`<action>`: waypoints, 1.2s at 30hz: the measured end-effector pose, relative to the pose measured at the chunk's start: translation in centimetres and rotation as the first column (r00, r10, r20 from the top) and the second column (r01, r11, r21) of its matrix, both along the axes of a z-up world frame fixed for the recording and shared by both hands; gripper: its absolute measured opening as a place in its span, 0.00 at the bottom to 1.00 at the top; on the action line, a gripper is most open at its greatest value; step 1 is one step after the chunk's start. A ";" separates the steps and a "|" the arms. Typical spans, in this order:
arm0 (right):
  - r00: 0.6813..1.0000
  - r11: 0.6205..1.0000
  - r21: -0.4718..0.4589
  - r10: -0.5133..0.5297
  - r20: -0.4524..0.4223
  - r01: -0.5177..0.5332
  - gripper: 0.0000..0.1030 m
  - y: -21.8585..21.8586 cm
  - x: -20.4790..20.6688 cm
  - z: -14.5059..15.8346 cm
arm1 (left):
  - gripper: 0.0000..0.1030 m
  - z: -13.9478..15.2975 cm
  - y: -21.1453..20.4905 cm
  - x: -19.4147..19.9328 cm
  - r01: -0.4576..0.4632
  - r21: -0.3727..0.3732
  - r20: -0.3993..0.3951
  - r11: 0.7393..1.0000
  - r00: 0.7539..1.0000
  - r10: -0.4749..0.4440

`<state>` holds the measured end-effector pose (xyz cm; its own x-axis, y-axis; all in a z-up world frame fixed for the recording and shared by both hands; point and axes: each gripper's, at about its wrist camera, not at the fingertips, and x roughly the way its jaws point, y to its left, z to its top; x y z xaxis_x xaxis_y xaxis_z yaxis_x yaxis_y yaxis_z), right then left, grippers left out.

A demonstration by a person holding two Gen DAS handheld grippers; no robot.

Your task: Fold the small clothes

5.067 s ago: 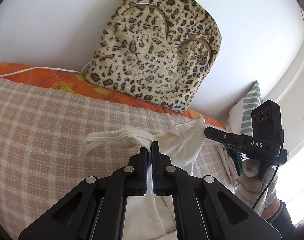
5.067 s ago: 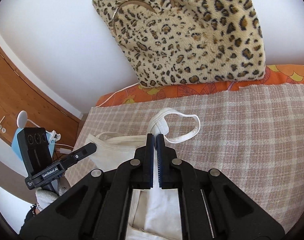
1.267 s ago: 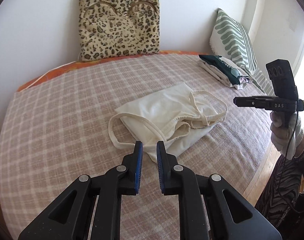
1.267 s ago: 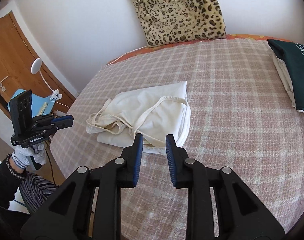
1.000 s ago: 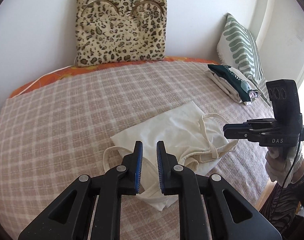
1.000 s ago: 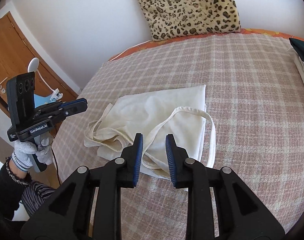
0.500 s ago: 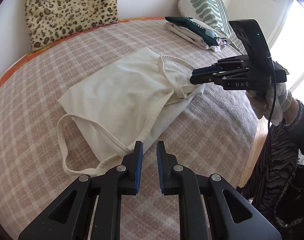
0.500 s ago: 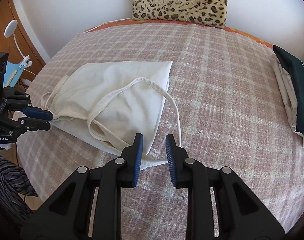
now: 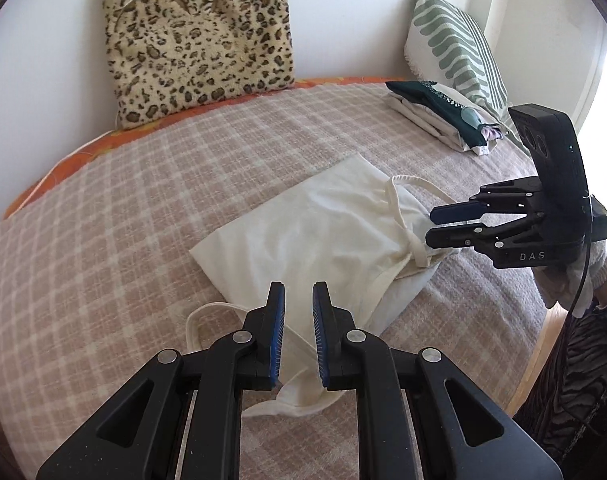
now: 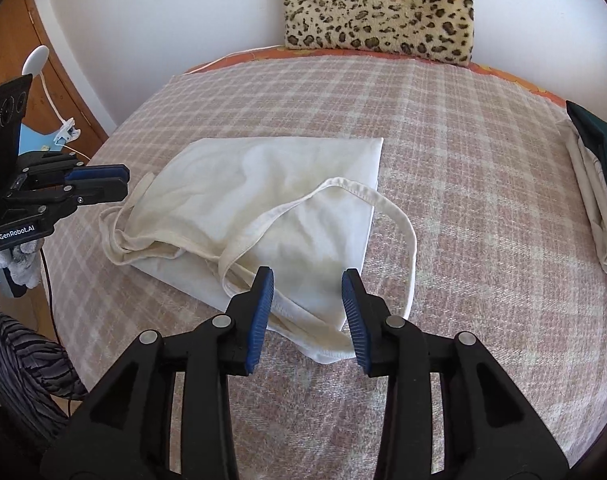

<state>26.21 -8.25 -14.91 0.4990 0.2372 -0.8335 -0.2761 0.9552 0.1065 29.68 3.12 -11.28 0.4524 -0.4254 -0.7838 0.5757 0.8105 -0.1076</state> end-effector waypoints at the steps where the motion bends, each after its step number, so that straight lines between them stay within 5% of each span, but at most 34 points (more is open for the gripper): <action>1: 1.000 1.000 0.014 0.022 -0.015 -0.022 0.37 0.2 -0.1 -0.2 | 0.12 -0.7 -0.3 0.0 0.016 0.013 -0.023 1.000 1.000 -0.016; 5: 0.988 0.988 -0.017 0.152 -0.031 -0.153 0.37 1.3 -2.7 0.0 | 0.12 -2.4 -1.6 -2.3 0.127 0.050 -0.087 0.991 0.989 -0.122; 9: 0.988 0.987 0.056 0.150 -0.023 -0.149 0.37 -0.5 -4.6 1.0 | 0.12 -2.7 -1.2 -5.2 0.186 0.052 -0.108 0.981 0.978 -0.180; 19: 0.990 0.993 0.115 -0.005 0.141 -0.011 0.37 -1.1 -2.6 3.7 | 0.12 1.2 -0.2 -2.6 0.043 -0.025 0.016 0.999 0.999 -0.043; 23: 0.996 0.991 0.137 -0.008 0.088 -0.004 0.37 0.1 -0.1 2.1 | 0.12 0.3 -0.5 0.4 -0.033 -0.015 0.011 0.999 0.999 0.033; 26: 0.998 0.998 0.054 0.030 0.051 -0.033 0.37 1.4 0.7 0.5 | 0.12 -1.0 0.0 2.8 -0.078 -0.060 -0.053 0.995 0.996 0.075; 31: 0.995 0.990 -0.095 0.104 -0.007 -0.104 0.34 1.9 -0.2 -1.5 | 0.19 -4.6 0.8 4.2 -0.118 0.104 -0.079 0.988 0.989 0.127; 36: 0.994 0.993 -0.039 0.110 -0.011 -0.110 0.34 0.4 -1.3 -0.6 | 0.21 -3.2 2.8 3.8 -0.169 0.059 -0.059 0.984 0.983 0.173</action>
